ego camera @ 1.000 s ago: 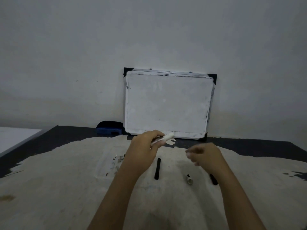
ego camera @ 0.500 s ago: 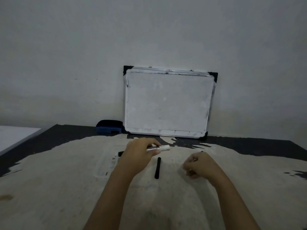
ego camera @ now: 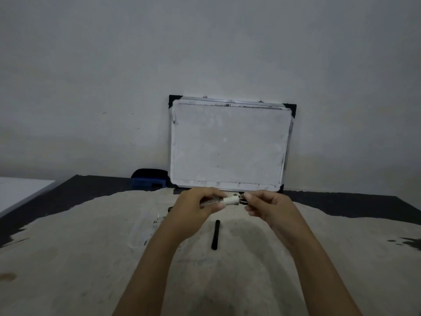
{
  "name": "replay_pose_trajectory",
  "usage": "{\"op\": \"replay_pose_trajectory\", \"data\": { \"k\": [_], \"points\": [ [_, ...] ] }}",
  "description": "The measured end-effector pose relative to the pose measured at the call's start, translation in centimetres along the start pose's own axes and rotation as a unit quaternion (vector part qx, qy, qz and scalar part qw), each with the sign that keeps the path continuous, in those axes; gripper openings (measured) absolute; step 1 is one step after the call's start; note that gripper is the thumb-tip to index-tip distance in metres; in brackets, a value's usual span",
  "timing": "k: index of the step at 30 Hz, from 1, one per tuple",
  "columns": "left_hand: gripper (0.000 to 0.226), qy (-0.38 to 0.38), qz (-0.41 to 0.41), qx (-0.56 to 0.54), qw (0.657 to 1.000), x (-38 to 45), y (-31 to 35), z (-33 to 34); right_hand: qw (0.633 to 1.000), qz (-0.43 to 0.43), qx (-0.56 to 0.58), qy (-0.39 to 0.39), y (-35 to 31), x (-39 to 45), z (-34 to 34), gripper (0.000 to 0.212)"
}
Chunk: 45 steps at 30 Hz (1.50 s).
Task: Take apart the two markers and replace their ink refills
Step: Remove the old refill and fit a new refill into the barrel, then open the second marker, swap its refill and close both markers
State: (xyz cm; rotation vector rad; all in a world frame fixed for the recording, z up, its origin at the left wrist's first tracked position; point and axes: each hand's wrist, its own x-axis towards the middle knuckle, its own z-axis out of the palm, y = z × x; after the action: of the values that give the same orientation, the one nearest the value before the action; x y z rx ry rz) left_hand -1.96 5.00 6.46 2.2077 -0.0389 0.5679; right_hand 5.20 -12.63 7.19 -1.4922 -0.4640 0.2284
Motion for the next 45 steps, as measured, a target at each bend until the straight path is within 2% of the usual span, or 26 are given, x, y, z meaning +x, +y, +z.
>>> {"op": "replay_pose_trajectory", "data": {
  "k": [7,11,17,27,30,33,36,40,43,45],
  "points": [
    [0.020,-0.018,0.007,0.012,1.000,0.1,0.1,0.2,0.999,-0.021,-0.036,0.008,0.0,-0.1,0.3,0.013],
    [0.020,-0.017,0.012,0.024,0.999,0.3,0.2,0.7,0.996,-0.056,-0.058,0.045,0.0,0.0,0.7,0.024],
    [0.019,0.006,0.016,0.027,0.999,0.3,0.5,1.0,0.992,-0.095,-0.059,0.060,-0.1,-0.2,1.0,0.035],
    [0.020,0.044,0.024,0.045,0.998,0.2,0.7,1.7,0.992,-0.095,-0.033,0.079,0.3,-0.1,1.3,0.034],
    [0.017,0.069,0.039,0.001,0.997,0.3,1.3,1.9,0.992,-0.091,0.039,0.073,0.0,-0.2,1.6,0.033],
    [0.009,0.132,0.041,-0.106,0.985,0.4,2.7,2.4,0.995,-0.069,0.071,0.026,-0.4,-0.2,2.1,0.043],
    [0.008,0.176,0.004,-0.196,0.965,0.4,3.5,2.4,0.998,-0.039,0.025,-0.036,-0.4,-0.2,2.1,0.045],
    [0.018,0.177,-0.035,-0.276,0.944,0.4,3.2,2.6,0.996,-0.007,-0.045,-0.082,-0.2,-0.3,1.9,0.030],
    [0.023,0.162,-0.071,-0.295,0.939,0.5,2.2,3.7,0.993,0.003,-0.084,-0.083,0.1,-0.4,1.8,0.023],
    [0.028,0.144,-0.089,-0.259,0.951,0.4,1.3,4.5,0.991,0.020,-0.117,-0.066,0.4,-0.2,1.5,0.021]
  ]
}}
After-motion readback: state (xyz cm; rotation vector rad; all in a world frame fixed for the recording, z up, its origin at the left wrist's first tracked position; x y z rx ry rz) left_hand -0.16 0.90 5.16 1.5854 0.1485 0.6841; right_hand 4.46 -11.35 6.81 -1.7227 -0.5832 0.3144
